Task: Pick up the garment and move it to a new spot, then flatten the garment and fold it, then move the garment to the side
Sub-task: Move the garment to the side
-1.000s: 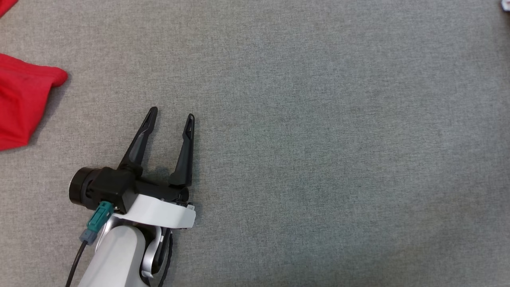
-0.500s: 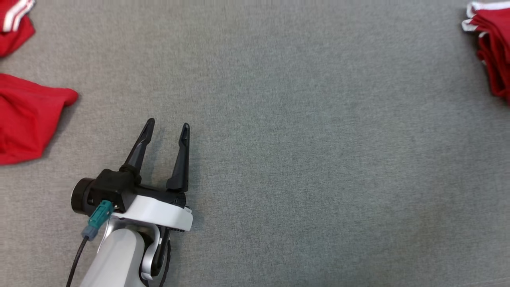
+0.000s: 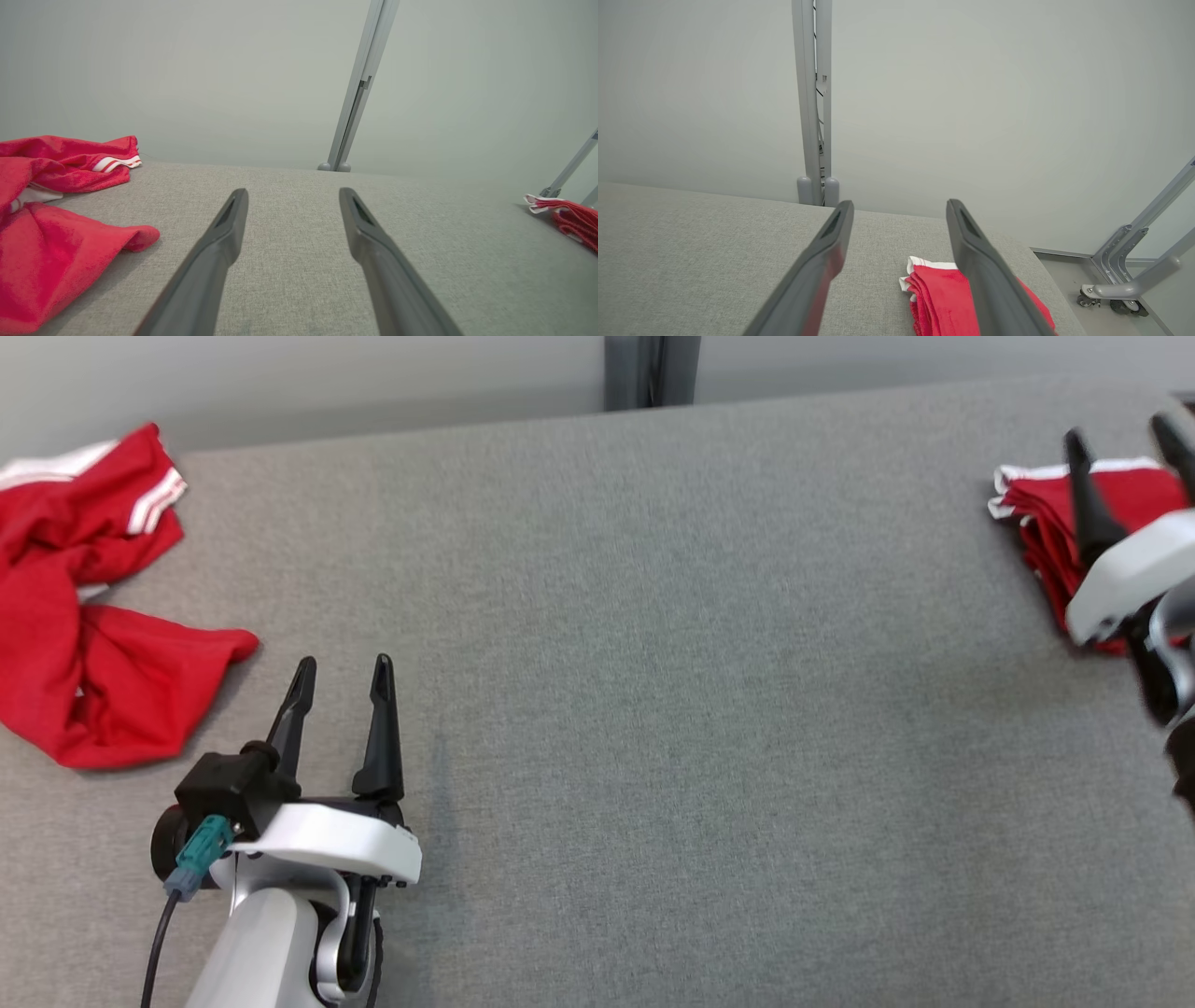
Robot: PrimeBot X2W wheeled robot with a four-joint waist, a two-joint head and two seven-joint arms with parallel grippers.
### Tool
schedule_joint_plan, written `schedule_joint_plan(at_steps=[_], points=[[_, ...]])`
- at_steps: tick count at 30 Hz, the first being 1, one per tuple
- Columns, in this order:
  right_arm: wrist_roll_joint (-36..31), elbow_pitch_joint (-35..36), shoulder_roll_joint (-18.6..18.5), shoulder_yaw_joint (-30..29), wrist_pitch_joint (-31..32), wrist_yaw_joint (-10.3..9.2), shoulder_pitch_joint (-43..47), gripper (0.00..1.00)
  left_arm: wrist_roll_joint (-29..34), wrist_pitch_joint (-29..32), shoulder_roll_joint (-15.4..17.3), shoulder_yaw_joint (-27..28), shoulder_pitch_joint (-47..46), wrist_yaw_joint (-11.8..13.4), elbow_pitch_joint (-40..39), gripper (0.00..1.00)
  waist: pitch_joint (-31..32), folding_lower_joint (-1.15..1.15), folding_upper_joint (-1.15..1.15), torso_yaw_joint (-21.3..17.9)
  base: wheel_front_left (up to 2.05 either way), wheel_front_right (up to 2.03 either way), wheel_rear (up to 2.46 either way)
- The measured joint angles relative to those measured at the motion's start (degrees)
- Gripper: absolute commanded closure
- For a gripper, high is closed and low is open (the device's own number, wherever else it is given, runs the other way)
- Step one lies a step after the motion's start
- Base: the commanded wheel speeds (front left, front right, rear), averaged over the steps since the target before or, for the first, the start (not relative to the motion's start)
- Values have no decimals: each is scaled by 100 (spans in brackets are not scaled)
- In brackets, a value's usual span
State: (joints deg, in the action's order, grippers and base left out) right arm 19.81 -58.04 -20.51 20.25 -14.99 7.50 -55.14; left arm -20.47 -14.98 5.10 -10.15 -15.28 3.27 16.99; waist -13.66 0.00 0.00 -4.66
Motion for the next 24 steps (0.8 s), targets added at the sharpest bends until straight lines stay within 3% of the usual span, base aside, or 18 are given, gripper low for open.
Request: schedule_joint_plan(at_steps=[3, 10, 15, 20, 24], points=[[-189, 636, 187, -367, 0, 0, 662, 0, -8, 0, -54, 102, 127, 0, 37, 0, 237, 0, 0, 43, 0, 0, 0], [-653, 2274, 1103, -1439, -1, 0, 2423, 0, -23, -1, -164, 258, 539, 10, 122, 0, 688, 0, 0, 175, 0, 0, 0], [-1127, 3248, 1550, -1940, 0, -1, 3454, 0, -57, -1, -193, 285, 786, 16, 149, 0, 850, 0, 0, 339, 0, 0, 0], [-1394, 3939, 1742, -2131, 0, 0, 4239, 0, -83, -1, -211, 268, 967, 16, 125, 0, 935, 0, 0, 442, 0, 0, 0], [-1237, 4132, 1753, -2052, 0, 0, 4581, 0, -82, -1, -220, 255, 1050, 34, 77, 0, 965, 0, 0, 470, 0, 0, 0]])
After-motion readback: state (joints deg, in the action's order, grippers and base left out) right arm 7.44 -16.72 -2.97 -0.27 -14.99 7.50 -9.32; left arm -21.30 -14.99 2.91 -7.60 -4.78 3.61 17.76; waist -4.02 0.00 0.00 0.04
